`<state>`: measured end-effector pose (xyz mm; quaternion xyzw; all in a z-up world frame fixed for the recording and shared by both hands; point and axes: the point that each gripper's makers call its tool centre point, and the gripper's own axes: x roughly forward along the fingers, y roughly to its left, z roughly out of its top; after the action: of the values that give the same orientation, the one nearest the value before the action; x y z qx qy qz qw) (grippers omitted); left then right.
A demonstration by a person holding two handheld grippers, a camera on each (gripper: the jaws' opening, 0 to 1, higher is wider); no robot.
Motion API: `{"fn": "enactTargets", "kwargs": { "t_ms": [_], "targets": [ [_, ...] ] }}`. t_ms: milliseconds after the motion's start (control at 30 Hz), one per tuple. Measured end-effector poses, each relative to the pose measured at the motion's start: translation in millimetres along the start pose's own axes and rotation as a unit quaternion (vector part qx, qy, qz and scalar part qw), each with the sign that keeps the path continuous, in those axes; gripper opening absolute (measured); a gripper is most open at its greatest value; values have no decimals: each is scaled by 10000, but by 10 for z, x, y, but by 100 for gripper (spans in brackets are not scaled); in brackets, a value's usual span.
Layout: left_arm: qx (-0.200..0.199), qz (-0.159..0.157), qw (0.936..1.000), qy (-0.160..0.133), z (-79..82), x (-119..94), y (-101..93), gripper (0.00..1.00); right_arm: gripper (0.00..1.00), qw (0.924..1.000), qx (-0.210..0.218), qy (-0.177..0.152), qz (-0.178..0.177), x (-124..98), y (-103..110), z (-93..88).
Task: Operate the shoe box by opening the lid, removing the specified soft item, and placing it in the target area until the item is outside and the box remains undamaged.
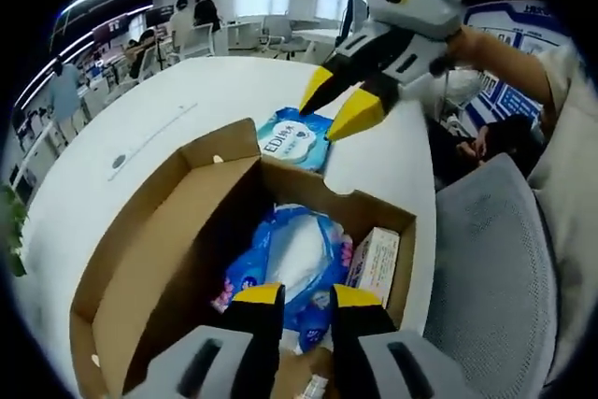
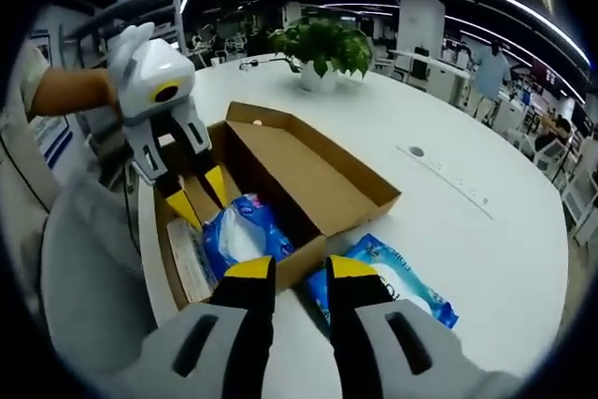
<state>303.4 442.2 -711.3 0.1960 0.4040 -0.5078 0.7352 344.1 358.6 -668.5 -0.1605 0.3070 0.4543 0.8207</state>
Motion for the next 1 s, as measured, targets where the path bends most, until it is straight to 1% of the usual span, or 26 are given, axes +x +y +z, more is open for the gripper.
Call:
{"fn": "enactTargets", "kwargs": {
  "t_ms": [133, 200, 367, 567, 667, 733, 800, 867, 1000],
  "targets": [
    [116, -176, 9998, 68, 18, 37, -40, 17, 17, 9997, -155, 54, 160, 113, 71, 20],
    [181, -265, 9994, 151, 8, 62, -63, 16, 16, 9994, -224, 85, 252, 172, 113, 28],
    [340, -273, 9981, 438, -50, 118, -45, 13, 15, 9982, -395, 194, 404, 308, 188, 29],
    [425, -379, 9963, 643, -107, 188, -33, 13, 14, 9961, -510, 370, 618, 484, 280, -4],
    [527, -396, 9950, 751, -138, 231, -20, 13, 14, 9953, -546, 428, 676, 553, 305, -18],
    [666, -441, 9933, 836, -166, 257, -30, 12, 14, 9947, -571, 485, 709, 616, 321, -28],
    [763, -466, 9920, 887, -190, 269, -32, 10, 14, 9939, -605, 531, 754, 683, 344, -36],
    [905, -438, 9906, 930, -214, 272, -9, 4, 14, 9931, -649, 577, 786, 748, 368, -47],
    [859, -464, 9911, 906, -240, 263, -7, 1, 13, 9919, -708, 664, 823, 862, 403, -81]
  ]
}}
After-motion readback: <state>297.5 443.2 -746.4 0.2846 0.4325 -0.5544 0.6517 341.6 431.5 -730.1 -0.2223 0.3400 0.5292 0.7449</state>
